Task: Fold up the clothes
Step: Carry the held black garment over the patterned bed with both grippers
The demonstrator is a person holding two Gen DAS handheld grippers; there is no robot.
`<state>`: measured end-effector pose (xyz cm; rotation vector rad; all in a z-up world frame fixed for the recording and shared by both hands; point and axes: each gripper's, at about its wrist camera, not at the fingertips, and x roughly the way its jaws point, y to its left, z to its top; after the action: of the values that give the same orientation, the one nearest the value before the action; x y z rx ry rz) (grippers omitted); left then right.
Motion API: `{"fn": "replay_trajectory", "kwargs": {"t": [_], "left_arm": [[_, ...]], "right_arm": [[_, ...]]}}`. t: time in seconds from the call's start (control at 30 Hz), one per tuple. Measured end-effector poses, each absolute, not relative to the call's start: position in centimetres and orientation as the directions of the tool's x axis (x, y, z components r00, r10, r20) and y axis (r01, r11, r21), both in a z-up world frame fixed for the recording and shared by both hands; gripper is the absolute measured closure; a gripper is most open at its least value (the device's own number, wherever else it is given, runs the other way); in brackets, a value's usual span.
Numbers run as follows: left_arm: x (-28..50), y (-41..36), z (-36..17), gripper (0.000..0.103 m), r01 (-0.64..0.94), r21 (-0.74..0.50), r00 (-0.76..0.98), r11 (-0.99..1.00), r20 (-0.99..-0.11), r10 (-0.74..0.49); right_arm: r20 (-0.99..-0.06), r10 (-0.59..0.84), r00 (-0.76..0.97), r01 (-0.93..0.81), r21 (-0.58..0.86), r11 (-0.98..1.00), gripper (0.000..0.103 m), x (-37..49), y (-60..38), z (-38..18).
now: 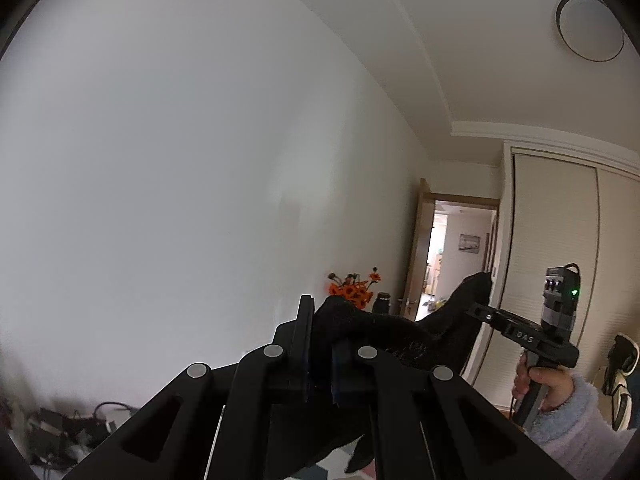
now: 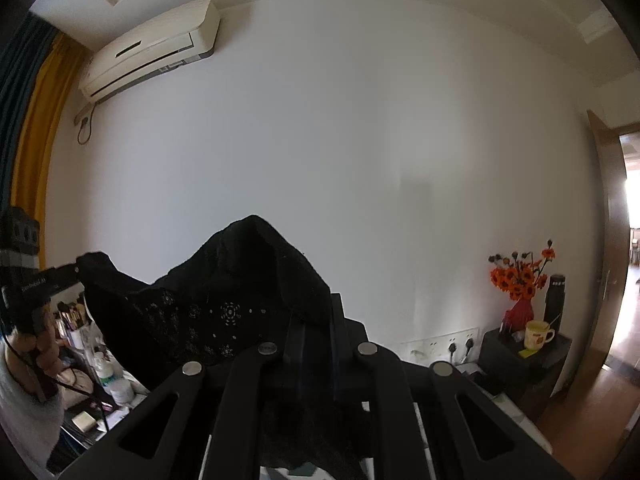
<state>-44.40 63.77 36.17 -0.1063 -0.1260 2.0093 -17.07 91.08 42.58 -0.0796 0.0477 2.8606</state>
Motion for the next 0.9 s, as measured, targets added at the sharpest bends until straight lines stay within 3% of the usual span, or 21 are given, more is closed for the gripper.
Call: {"fn": "replay_trajectory", "kwargs": {"t": [0.2,0.4,0.63,0.77,0.9], "left_arm": [[-48.8,70.2,35.2,0.097,-0.881,-0.161,-0.435,-0.446,-0.097,0.895],[-58.4,79.9,28.0,0.097,-0.790,-0.229,-0.518,-0.569,-0.250,0.818],[-73.1,91.8,13.7,0.097,-0.539,-0.213,-0.628,-0.815,-0.544,0.557],[-80.4,93.0,4.8,0.097,-0.364,-0.134,-0.633,-0.922,-0.691,0.350],[-84.5,91.8,-2.2,0.096,-0.276,-0.085,-0.532,-0.957,-0.816,0.226]], "right_arm": [[-0.112,0.263,-0.958,-0.266,0.013,-0.964,0.094,-19.8,96.1,42.4],[-0.218,0.197,-0.956,-0.212,0.052,-0.976,0.097,-28.2,107.1,38.1],[-0.528,0.009,-0.849,-0.122,0.179,-0.976,0.101,-46.7,121.5,25.4],[-0.649,-0.046,-0.760,-0.122,0.212,-0.970,0.101,-55.6,127.5,17.2],[-0.739,-0.202,-0.643,-0.045,0.300,-0.953,0.100,-60.4,128.9,9.5]]}}
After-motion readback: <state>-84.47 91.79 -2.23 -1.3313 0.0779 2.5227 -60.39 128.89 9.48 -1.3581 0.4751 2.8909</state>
